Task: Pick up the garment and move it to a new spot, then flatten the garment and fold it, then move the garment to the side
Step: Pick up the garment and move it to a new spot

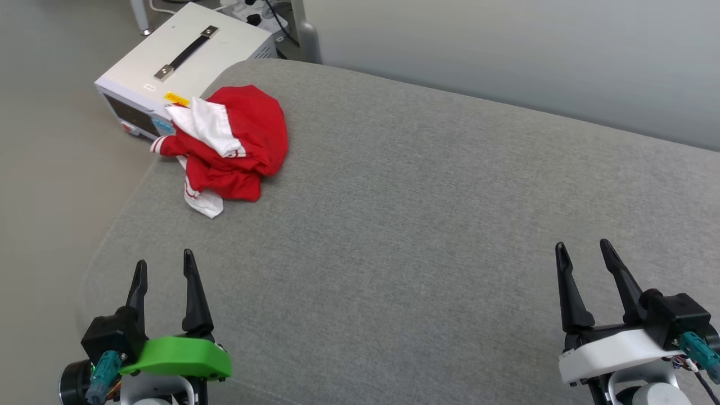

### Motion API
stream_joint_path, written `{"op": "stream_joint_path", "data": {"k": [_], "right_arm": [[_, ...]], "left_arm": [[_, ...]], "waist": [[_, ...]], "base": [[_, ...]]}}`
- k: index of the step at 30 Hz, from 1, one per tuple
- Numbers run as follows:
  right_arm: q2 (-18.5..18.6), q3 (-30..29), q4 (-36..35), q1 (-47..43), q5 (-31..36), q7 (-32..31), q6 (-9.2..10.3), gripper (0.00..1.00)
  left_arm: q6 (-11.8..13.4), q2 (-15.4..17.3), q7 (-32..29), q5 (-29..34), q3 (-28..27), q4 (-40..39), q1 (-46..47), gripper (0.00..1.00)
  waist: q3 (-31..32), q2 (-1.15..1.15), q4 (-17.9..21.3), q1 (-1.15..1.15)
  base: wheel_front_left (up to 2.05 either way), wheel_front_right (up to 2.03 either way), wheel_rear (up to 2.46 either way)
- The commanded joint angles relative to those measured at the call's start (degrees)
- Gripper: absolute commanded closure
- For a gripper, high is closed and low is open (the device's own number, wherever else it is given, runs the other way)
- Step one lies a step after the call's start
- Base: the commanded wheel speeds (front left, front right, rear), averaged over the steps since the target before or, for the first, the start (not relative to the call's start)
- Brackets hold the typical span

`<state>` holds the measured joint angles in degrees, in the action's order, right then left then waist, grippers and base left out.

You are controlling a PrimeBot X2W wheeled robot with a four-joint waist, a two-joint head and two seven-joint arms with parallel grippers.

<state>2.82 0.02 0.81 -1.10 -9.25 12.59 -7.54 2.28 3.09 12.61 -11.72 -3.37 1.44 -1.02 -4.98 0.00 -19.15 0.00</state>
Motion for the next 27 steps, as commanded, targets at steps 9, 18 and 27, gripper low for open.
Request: {"op": "stream_joint_path", "data": {"k": [9, 18, 27], "right_arm": [[0.1, 0.2, 0.0, 0.0, -0.1, 1.5, 0.05, 0.0], [0.1, 0.7, 0.1, -0.1, -0.5, 2.4, 0.05, 0.0], [0.1, 0.9, -1.6, 3.1, 2.1, 2.4, 0.05, 0.0]], "left_arm": [[0.5, -0.2, 1.5, -2.4, -0.6, 0.8, 0.3, 0.0], [-0.8, -0.2, 2.4, -4.8, -2.1, 1.6, 1.3, 0.0], [-8.7, 3.3, 2.4, -2.8, -8.1, 5.5, 15.6, 0.0]], "waist": [[-0.9, 0.0, -6.7, 0.0], [-1.4, 0.0, -7.8, 0.0], [-6.5, 0.0, -4.6, 0.0]], "base": [[0.0, 0.0, 0.0], [0.0, 0.0, 0.0], [0.0, 0.0, 0.0]]}}
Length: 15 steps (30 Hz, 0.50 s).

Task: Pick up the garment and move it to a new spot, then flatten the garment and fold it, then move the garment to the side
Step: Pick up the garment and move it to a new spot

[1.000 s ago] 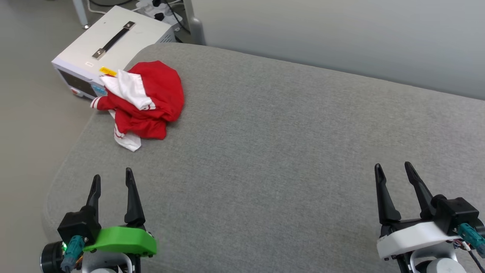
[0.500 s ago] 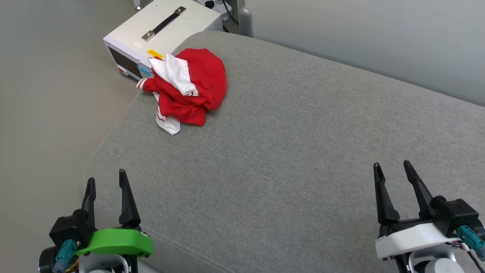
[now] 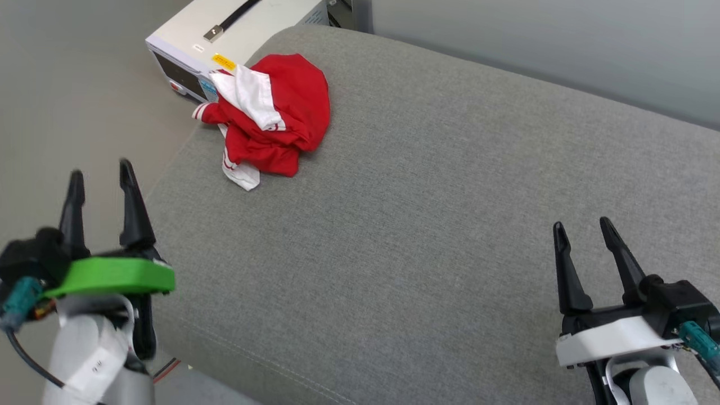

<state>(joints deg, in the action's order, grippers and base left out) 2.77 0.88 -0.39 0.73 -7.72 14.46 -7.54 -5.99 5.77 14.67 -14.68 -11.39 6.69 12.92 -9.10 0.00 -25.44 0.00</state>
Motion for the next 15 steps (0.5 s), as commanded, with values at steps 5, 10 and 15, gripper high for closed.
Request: {"op": "stream_joint_path", "data": {"k": [5, 10, 15], "right_arm": [[0.1, 0.2, -1.9, 3.5, 2.9, 0.5, 0.05, 0.0], [0.6, 1.0, -3.9, 6.4, 5.0, 0.5, 0.05, 0.0], [2.4, 1.3, -5.7, 9.0, 5.7, 0.5, 0.05, 0.0]], "left_arm": [[-1.3, 5.4, 0.3, -2.1, 0.3, 4.4, 11.6, 0.0], [-1.5, 12.4, -1.3, -9.4, 3.1, 11.1, 22.2, 0.0], [-1.5, 19.2, -8.6, -17.1, 9.4, 16.2, 30.1, 0.0]], "waist": [[-6.7, 0.0, 3.7, 0.0], [-11.8, 0.0, 6.0, 0.0], [-15.7, 0.0, 7.7, 0.0]], "base": [[0.0, 0.0, 0.0], [0.0, 0.0, 0.0], [0.0, 0.0, 0.0]]}}
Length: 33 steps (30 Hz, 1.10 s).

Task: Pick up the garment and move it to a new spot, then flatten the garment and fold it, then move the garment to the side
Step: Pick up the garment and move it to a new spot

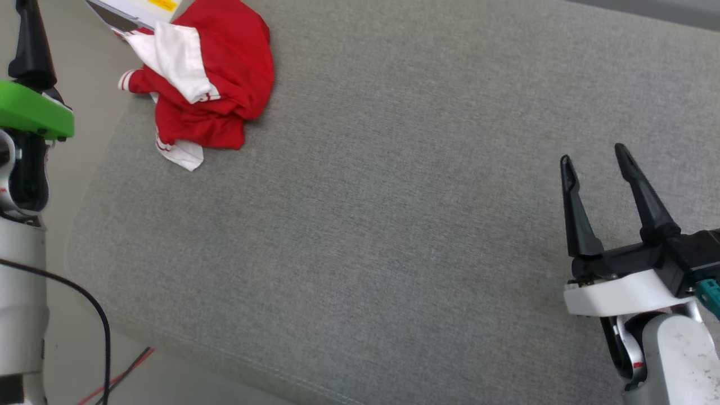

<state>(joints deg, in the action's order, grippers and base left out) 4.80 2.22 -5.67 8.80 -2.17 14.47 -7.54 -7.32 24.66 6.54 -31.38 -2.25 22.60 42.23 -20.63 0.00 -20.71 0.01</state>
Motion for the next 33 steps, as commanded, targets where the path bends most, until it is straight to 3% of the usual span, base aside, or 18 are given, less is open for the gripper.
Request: {"op": "stream_joint_path", "data": {"k": [1, 11, 16, 28, 29, 30, 33], "right_arm": [[0.7, -0.1, -0.7, 1.4, 0.2, 0.5, 0.05, 0.0], [1.8, -0.6, -1.8, 2.8, 0.3, 0.5, 0.05, 0.0], [2.0, -1.1, -2.4, 3.4, 0.5, 0.5, 0.05, 0.0], [1.8, -2.0, -1.9, 4.1, 0.9, 0.5, 0.05, 0.0], [1.7, -2.0, -1.8, 4.0, 0.9, 0.5, 0.05, 0.0], [1.6, -2.1, -1.6, 3.9, 0.9, 0.5, 0.05, 0.0], [1.3, -2.1, -1.2, 3.6, 0.8, 0.5, 0.05, 0.0]], "left_arm": [[-0.1, 1.6, -3.2, -2.2, 1.9, 1.8, 2.3, 0.0], [-0.2, 8.5, -32.2, -18.4, 12.0, 12.0, 10.7, 0.0], [-0.2, 8.6, -42.4, -23.2, 14.1, 19.2, 13.2, 0.0], [-0.2, 6.9, -47.7, -24.9, 20.9, 24.7, 10.8, 0.0], [-0.2, 7.0, -47.2, -24.9, 21.3, 24.4, 10.6, 0.56], [-0.2, 7.4, -46.1, -24.6, 21.8, 24.1, 10.5, 1.0], [-0.2, 8.8, -41.5, -23.7, 22.5, 22.8, 10.9, 1.0]], "waist": [[-4.8, 0.0, 3.3, -0.01], [-8.6, 0.0, 6.1, -0.01], [-11.9, 0.0, 8.0, -0.01], [-14.6, 0.0, 9.3, -0.01], [-14.4, 0.0, 9.2, -0.01], [-14.0, 0.0, 9.1, -0.01], [-12.5, 0.0, 8.8, -0.01]], "base": [[0.0, 0.0, 0.0], [0.0, 0.0, 0.0], [0.0, 0.0, 0.0], [0.0, 0.0, 0.0], [0.0, 0.0, 0.0], [0.0, 0.0, 0.0], [0.0, 0.0, 0.0]]}}
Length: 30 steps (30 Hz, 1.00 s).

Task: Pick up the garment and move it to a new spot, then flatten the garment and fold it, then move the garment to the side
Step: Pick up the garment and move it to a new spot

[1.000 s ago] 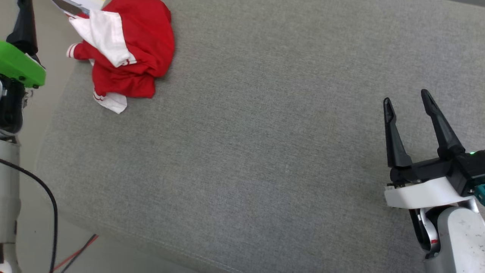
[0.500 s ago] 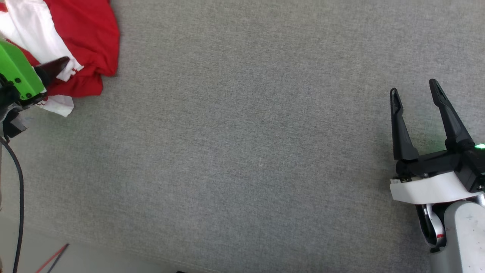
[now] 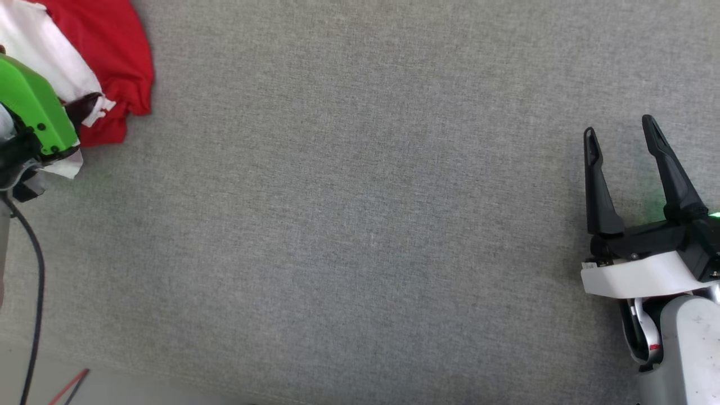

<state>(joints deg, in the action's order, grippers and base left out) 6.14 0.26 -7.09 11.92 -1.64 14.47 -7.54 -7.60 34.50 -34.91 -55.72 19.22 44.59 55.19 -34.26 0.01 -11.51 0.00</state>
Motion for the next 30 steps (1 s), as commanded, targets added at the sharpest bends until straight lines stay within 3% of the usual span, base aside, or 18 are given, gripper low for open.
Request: {"op": "stream_joint_path", "data": {"k": [1, 7, 17, 22, 30], "right_arm": [[-0.2, -0.1, 0.4, 0.3, 0.2, 0.5, 0.05, 0.0], [-1.1, 0.0, 1.4, -0.7, -0.6, 0.5, 0.05, 0.0], [-2.7, -0.2, 2.4, -2.2, -1.9, 0.5, 0.05, 0.0], [-3.1, -0.7, 2.4, -2.7, -2.5, 0.5, 0.05, 0.0], [-3.2, -1.7, 1.9, -2.6, -5.3, 0.5, 0.05, 0.0]], "left_arm": [[0.1, -0.6, 1.5, 1.1, 1.5, 0.3, -1.8, 1.0], [0.1, 2.3, 9.1, 3.9, 5.2, -4.5, -0.1, 1.0], [0.1, 5.7, 13.2, 8.3, 14.8, -17.2, 1.9, 1.0], [0.1, 4.4, 13.0, 10.9, 19.9, -24.0, 2.3, 1.0], [0.1, -1.6, 11.8, 12.9, 29.0, -31.4, 3.5, 1.0]], "waist": [[2.0, -0.01, -0.6, 0.0], [6.6, -0.01, -1.6, 0.0], [13.0, -0.01, -0.6, 0.0], [14.6, -0.01, 1.7, 0.0], [14.0, -0.01, 7.4, 0.0]], "base": [[0.0, 0.0, 0.0], [0.0, 0.0, 0.0], [0.0, 0.0, 0.0], [0.0, 0.0, 0.0], [0.0, 0.0, 0.0]]}}
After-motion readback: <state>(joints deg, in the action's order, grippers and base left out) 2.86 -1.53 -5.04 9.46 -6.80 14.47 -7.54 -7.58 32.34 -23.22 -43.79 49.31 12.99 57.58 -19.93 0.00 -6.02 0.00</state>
